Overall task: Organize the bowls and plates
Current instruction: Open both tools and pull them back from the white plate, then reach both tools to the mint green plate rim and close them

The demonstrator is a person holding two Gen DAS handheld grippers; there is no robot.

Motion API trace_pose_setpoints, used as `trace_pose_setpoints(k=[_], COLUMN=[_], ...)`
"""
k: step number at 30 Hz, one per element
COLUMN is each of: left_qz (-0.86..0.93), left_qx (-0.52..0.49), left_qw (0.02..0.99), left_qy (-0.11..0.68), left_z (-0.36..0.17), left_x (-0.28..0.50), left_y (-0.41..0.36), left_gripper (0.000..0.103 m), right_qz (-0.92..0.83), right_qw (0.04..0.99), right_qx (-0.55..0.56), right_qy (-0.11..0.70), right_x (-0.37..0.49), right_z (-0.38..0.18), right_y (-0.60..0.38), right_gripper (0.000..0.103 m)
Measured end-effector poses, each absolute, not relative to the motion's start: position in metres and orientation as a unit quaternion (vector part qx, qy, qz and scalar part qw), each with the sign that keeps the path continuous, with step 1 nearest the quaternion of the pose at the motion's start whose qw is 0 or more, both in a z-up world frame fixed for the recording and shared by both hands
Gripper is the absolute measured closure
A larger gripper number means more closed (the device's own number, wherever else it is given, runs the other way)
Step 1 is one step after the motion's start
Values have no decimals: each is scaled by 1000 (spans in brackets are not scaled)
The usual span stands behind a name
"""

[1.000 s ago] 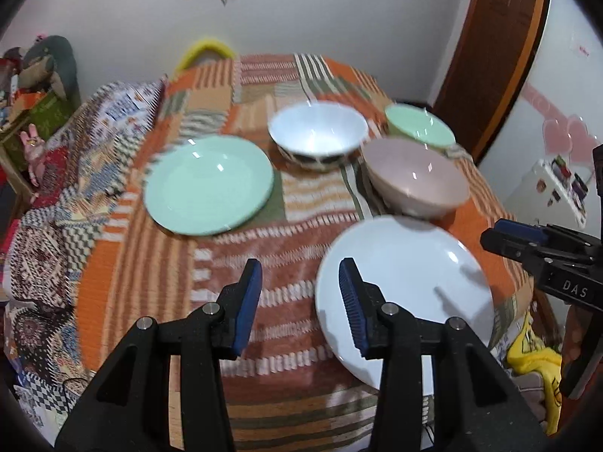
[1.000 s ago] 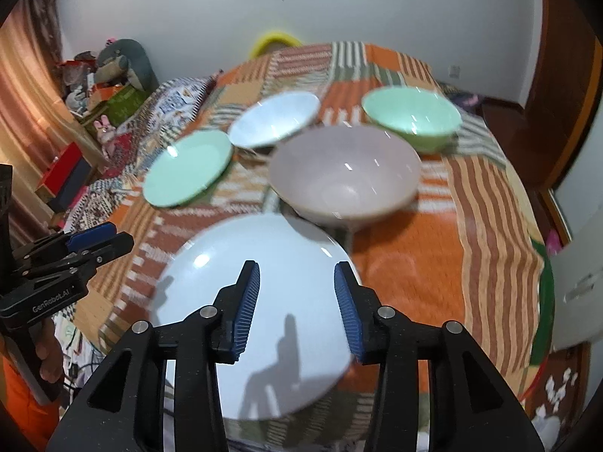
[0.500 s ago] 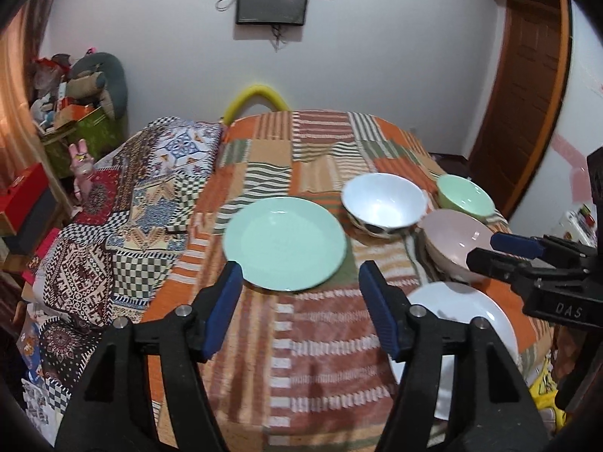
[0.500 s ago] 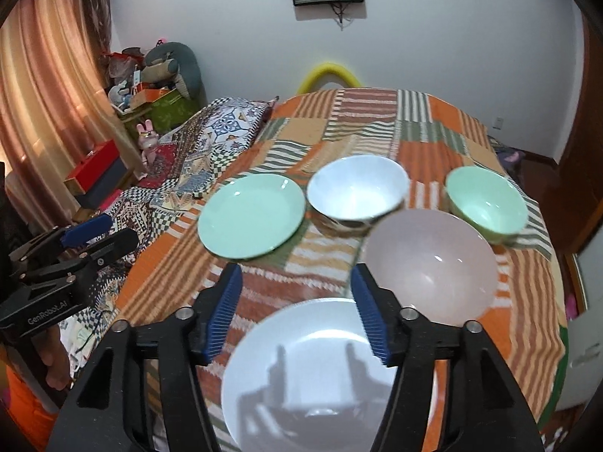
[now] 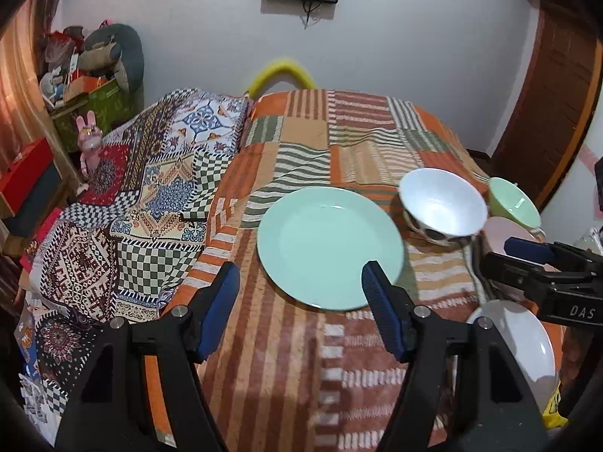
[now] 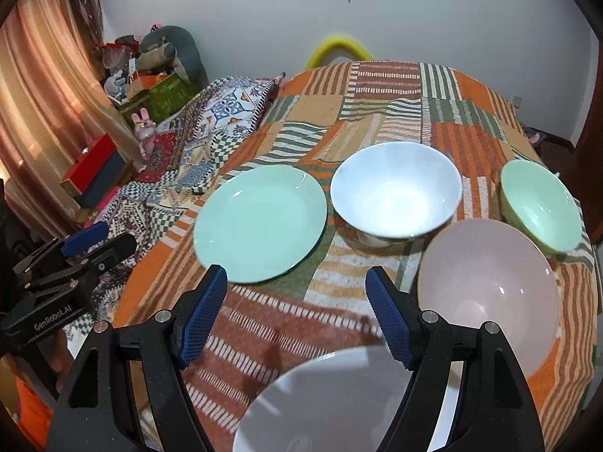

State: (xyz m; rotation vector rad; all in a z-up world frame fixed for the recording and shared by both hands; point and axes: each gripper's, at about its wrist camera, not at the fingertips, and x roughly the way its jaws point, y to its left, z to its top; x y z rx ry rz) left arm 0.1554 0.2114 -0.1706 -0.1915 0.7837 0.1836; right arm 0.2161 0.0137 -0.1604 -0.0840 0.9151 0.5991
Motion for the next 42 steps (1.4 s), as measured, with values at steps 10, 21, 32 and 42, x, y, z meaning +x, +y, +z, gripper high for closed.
trace_pose_setpoints(k=[10,21,32,42], left_qz=[100,96,89,69], left_qx=[-130,-141,-130,-148], left_qw=[891,876,862,854], left_qy=[424,451,481,494], left_z=[-214,-249,-276,-284], left_x=[211,251,272,285], left_y=[257,274,281,281], left_gripper=[36,50,80,81], right_qz=[276,278,267,266], right_qw=[840,812,800,791], right_qx=[-51,-77,-87,-89], right_qy=[464,507,531,544], right_x=[256,280,294,302], right_z=[-184,-217,-237,-247], right_y=[38,64,73,77], right_gripper=[30,64,73,73])
